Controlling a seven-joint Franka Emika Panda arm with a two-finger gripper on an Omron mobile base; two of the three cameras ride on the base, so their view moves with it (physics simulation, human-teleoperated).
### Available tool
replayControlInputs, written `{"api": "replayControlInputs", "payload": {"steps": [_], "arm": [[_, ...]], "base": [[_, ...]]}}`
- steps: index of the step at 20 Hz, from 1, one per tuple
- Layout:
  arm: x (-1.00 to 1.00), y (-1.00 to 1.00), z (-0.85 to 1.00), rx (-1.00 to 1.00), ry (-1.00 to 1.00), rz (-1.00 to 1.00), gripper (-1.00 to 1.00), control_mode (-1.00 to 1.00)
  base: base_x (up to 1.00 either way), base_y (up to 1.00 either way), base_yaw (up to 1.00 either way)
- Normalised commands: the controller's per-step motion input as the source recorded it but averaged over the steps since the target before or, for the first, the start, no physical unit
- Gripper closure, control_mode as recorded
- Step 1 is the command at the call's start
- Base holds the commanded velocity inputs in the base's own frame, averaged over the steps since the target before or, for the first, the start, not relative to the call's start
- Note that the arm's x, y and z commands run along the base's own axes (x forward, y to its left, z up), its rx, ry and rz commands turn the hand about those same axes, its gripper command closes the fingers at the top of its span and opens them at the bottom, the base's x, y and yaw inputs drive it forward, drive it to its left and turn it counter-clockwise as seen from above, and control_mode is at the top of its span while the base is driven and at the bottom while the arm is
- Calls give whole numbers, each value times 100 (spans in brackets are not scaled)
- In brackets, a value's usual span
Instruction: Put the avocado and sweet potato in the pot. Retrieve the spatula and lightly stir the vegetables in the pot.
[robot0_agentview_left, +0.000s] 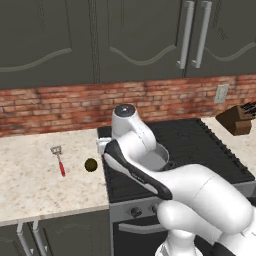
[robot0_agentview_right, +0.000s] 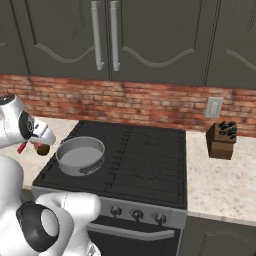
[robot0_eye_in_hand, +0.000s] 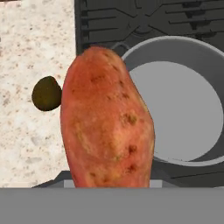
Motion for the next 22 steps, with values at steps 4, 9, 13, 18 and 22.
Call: {"api": "replayControlInputs", "payload": {"steps": [4,9,13,18,22], "arm": [[16,-100,8,2,9,-1,100,-100],[17,-88,-4,6,13,1,100,-100],[11,-30,1,12,24,4,100,-100],[19,0,-2,5,32,5,100,-100],[16,0,-4,0,27,2,100,-100]], "base": [[0,0,0],[0,0,0],[0,0,0],[0,0,0],[0,0,0]]}}
